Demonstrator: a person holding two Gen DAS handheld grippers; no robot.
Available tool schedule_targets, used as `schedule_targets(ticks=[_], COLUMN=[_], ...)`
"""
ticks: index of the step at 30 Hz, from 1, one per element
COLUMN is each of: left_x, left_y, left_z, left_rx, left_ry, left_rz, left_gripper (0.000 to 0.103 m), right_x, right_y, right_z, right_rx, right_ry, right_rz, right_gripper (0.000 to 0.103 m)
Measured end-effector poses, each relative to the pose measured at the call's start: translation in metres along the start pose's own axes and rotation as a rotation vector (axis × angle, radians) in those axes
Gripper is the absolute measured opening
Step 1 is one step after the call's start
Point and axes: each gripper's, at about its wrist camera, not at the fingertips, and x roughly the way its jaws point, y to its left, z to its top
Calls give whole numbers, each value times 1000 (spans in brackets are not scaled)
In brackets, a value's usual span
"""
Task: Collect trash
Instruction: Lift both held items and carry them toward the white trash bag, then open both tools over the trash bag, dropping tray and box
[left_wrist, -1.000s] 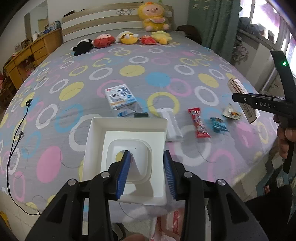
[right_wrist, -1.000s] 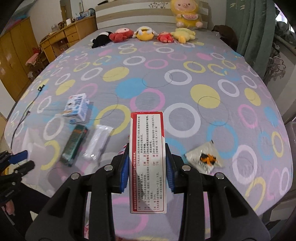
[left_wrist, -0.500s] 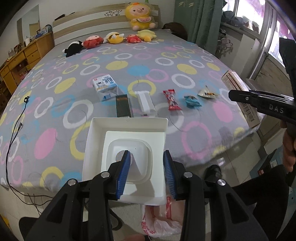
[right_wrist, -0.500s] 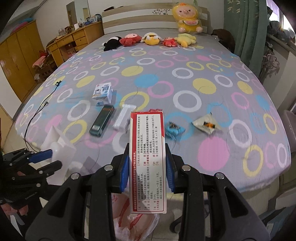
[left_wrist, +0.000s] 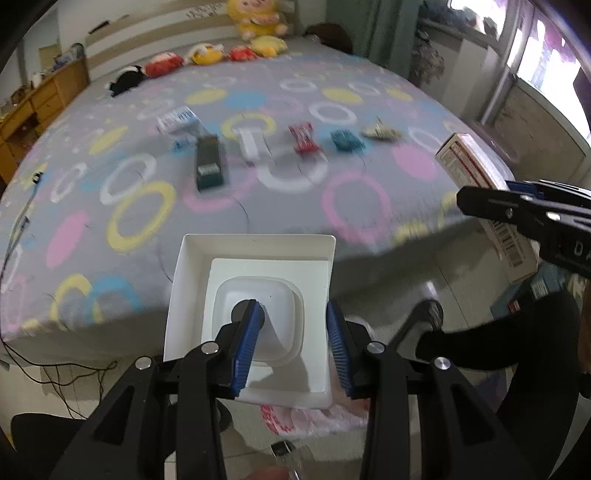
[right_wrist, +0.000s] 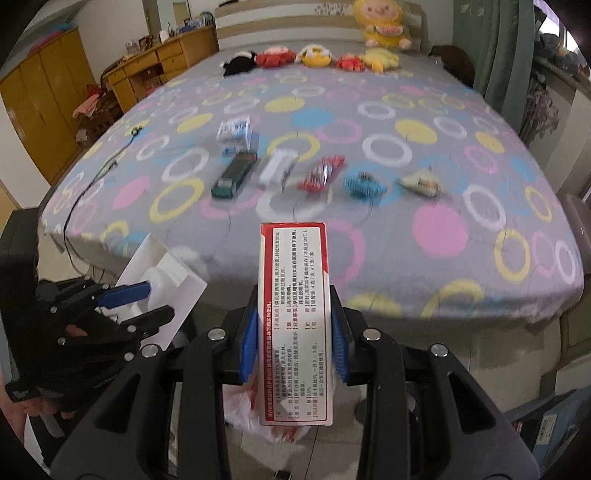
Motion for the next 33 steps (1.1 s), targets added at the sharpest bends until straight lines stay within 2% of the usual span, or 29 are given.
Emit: schedule_targets(ticks=[9, 21, 33], left_x=[53, 131, 216], left_y=[-17, -22, -18], left_z=[-34, -69, -100], left_rx=[61, 140, 164], left_ry=[96, 186, 355], left_rz=[-75, -64, -75], left_gripper=[37, 37, 38], right_x=[45, 130, 213], right_y=[-1, 1, 6], right_z=[-55, -99, -141], right_rx=[15, 16, 26], right_ry=[121, 268, 434], right_rz=[12, 15, 49], right_gripper=[32, 32, 32])
